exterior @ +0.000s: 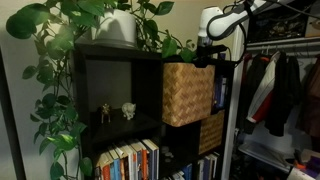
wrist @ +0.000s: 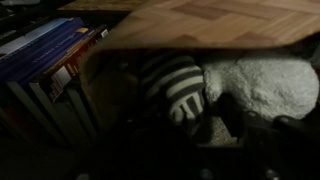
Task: Slightly pull the basket and pick up two pairs of socks and place them on top of the book shelf. Push the basket back inward.
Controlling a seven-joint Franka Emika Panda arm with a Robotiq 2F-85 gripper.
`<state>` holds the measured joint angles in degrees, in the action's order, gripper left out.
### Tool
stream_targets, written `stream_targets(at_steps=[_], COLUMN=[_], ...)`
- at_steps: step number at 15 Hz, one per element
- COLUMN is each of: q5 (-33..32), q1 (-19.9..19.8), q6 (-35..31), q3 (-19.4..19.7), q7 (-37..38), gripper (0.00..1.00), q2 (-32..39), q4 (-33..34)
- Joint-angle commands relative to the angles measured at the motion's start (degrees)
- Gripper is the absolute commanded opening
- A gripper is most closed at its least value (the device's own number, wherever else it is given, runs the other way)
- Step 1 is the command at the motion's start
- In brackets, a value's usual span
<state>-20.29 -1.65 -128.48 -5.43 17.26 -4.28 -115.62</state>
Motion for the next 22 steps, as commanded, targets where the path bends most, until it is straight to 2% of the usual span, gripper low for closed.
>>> stream_targets(at_steps=[1, 3, 5, 22], q5=[2.37, 3.31, 3.97, 3.35], q1=[0.95, 1.03, 1.14, 1.64], q6=[1.68, 2.05, 2.81, 13.58], q3=[1.21, 1.26, 1.23, -0.79], q7=[-2.02, -2.73, -3.30, -1.26], gripper=[0.27, 0.14, 0.06, 0.08], q2=[-1.67, -2.20, -3.20, -11.07], q4=[-0.59, -0.70, -0.80, 4.96])
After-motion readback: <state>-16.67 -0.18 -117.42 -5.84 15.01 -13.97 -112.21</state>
